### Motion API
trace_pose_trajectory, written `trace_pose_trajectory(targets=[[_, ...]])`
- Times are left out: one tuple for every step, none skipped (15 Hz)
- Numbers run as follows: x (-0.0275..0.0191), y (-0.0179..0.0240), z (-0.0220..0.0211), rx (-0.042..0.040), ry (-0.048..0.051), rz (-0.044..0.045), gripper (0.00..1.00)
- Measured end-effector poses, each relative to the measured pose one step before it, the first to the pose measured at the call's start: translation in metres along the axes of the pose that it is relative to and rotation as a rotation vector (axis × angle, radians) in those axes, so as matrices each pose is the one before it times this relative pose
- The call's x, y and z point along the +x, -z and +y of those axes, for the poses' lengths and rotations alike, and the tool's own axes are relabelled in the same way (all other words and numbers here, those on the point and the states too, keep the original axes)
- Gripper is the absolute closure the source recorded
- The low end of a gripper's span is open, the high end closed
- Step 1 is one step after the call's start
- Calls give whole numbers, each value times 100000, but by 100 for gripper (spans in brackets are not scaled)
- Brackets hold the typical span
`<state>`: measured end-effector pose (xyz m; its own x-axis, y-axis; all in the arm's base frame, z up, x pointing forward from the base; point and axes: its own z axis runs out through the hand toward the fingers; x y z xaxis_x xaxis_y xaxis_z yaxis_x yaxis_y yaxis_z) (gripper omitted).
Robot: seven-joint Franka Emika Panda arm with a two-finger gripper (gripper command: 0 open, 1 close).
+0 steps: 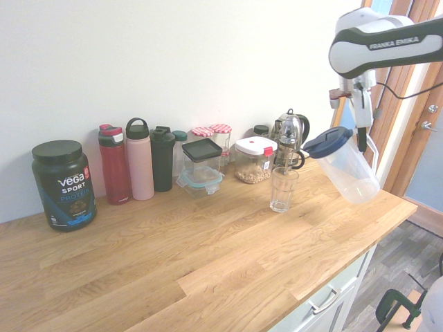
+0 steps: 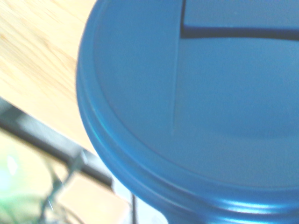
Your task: Pour me some water
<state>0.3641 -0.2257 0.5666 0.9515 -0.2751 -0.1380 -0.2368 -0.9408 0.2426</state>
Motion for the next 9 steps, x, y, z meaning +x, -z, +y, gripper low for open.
trace_pose_trajectory(targets=[[-952,-1239,645,5560,-231,1845,100],[-1027,-989,686,5174,237,1696,100],[-1145,-737,767,4736,577,1756,100],[-1252,-526,601,4625,1077,2092,100],[-1129,-522,267,4109,1349,2575,100],[-1028,-650,-185,3540,1812,2629,100],[-937,-742,-636,3159,2103,2472,100],[-927,-852,-931,2737,2104,2596,100],[-834,-691,-1129,2570,1600,2942,100]])
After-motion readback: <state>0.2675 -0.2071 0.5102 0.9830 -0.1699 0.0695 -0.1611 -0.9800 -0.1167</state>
